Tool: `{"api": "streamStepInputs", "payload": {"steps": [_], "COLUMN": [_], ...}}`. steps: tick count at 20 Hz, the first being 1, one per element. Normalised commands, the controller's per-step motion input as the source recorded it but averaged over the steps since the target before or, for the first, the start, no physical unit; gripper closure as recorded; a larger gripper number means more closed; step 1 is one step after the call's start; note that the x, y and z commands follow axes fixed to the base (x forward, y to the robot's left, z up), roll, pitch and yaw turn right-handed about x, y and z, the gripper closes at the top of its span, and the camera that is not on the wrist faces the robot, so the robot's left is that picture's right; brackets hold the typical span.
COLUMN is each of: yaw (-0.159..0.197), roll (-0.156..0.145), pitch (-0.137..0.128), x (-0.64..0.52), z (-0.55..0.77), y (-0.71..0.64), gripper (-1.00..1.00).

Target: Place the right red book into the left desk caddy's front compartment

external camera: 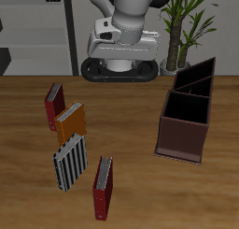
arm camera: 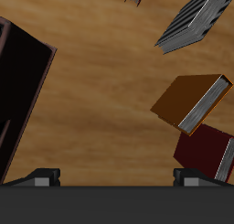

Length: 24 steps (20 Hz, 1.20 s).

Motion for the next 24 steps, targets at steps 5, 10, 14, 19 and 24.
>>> {"api": "streamStepInputs", "payload": {"steps": [5, 10, 14, 19, 24], "yaw": [0.010, 0.081, -0.025, 0.000, -0.014], "roll": [0.021, 0.112, -0.021, -0.011, -0.029], "pitch": [0.003, 0.013, -0.030, -0.021, 0.002], "x": [-0.09, -0.18, -0.26, -0.27, -0.05], "z": [-0.02, -0.12, -0.02, -0.15, -0.03], "y": [-0.14, -0.25, -0.49, -0.59, -0.12], "gripper": [-1.00, -1.00, -1.00, -1.00, -1.00]}}
